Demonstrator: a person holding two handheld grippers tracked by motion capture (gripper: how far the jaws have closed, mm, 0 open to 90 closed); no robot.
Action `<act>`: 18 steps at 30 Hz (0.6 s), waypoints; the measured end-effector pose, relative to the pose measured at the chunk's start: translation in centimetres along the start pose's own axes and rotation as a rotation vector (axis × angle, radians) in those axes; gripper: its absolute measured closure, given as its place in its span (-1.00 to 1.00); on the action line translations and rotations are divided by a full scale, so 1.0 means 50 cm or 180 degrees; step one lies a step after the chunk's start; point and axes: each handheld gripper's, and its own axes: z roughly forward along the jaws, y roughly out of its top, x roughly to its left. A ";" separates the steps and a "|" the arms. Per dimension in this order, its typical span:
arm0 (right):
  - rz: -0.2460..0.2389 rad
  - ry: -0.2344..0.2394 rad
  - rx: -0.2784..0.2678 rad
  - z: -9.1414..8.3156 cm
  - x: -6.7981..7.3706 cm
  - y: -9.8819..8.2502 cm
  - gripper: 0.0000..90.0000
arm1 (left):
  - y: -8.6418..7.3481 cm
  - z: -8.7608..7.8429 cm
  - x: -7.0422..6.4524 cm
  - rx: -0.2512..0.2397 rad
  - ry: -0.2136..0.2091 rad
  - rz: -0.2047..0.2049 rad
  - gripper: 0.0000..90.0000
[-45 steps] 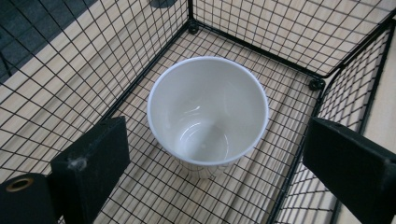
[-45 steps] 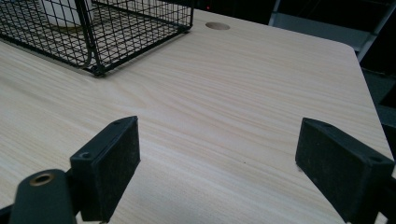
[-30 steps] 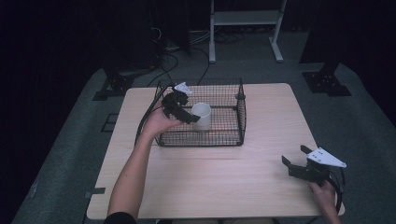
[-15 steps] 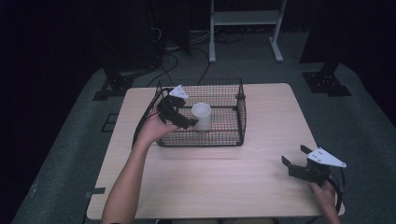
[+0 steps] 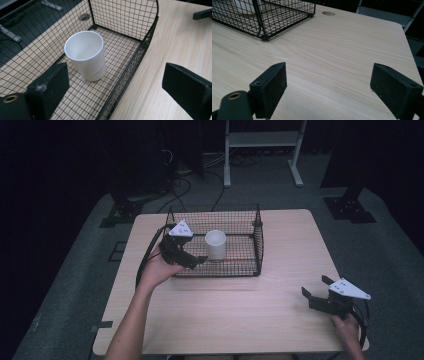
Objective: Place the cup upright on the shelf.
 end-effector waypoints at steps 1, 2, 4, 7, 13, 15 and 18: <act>-0.0001 -0.0001 0.0000 0.000 0.000 0.000 -0.71 | -0.003 -0.003 -0.002 -0.0011 -0.0001 -0.0007 -0.85; -0.0003 -0.0002 -0.0001 0.000 0.000 0.000 -0.71 | -0.006 -0.005 -0.004 -0.0033 -0.0001 -0.0021 -0.85; 0.0009 -0.0002 0.0004 0.000 0.000 0.000 -0.71 | -0.010 -0.010 -0.008 -0.0014 0.0009 -0.0022 -0.85; 0.0008 -0.0002 0.0004 0.000 0.000 0.000 -0.71 | -0.018 -0.019 -0.014 -0.0070 0.0027 -0.0028 -0.85; 0.0004 -0.0003 0.0004 0.000 0.000 0.000 -0.71 | -0.037 -0.027 -0.031 -0.0104 0.0029 -0.0028 -0.85; 0.0001 -0.0004 0.0005 0.000 0.000 0.000 -0.71 | -0.044 -0.029 -0.038 -0.0140 0.0031 -0.0036 -0.85; -0.0003 -0.0002 0.0010 0.000 0.000 0.000 -0.71 | -0.054 -0.032 -0.047 -0.0166 0.0038 -0.0040 -0.85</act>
